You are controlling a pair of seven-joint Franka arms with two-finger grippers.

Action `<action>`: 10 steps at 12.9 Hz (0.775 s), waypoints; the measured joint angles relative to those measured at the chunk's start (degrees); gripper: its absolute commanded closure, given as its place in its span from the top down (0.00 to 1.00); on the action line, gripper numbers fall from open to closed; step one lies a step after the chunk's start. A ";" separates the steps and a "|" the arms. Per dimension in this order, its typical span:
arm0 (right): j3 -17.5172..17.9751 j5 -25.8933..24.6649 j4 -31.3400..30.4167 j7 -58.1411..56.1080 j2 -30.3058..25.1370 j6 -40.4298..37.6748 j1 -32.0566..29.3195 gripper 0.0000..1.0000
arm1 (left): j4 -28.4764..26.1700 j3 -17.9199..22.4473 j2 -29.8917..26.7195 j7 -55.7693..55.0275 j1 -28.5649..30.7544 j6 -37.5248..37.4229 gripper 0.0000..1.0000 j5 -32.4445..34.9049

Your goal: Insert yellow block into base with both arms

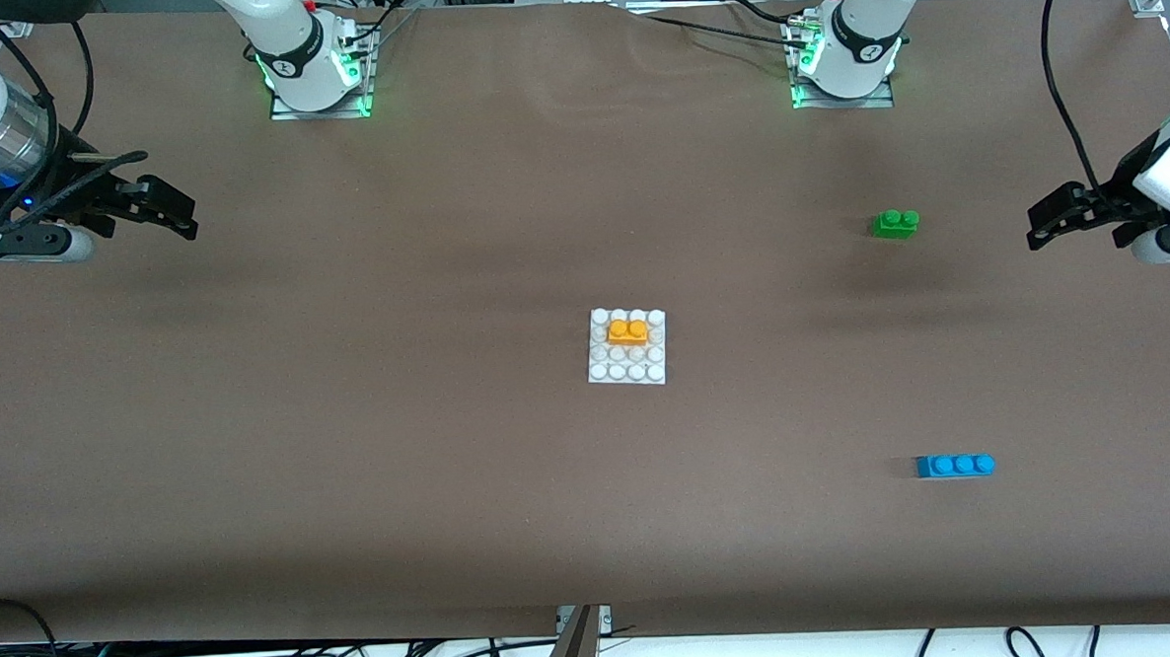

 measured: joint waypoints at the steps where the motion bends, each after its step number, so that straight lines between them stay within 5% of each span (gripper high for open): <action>1: 0.00 0.00 0.00 0.09 0.00 0.00 0.00 1.00 | -0.18 -0.03 -0.10 0.00 -0.01 0.00 1.00 -0.01; 10: -1.10 -0.02 0.00 0.29 0.00 -0.12 -0.06 1.00 | -0.44 -0.98 -0.06 0.01 0.02 0.05 1.00 -0.02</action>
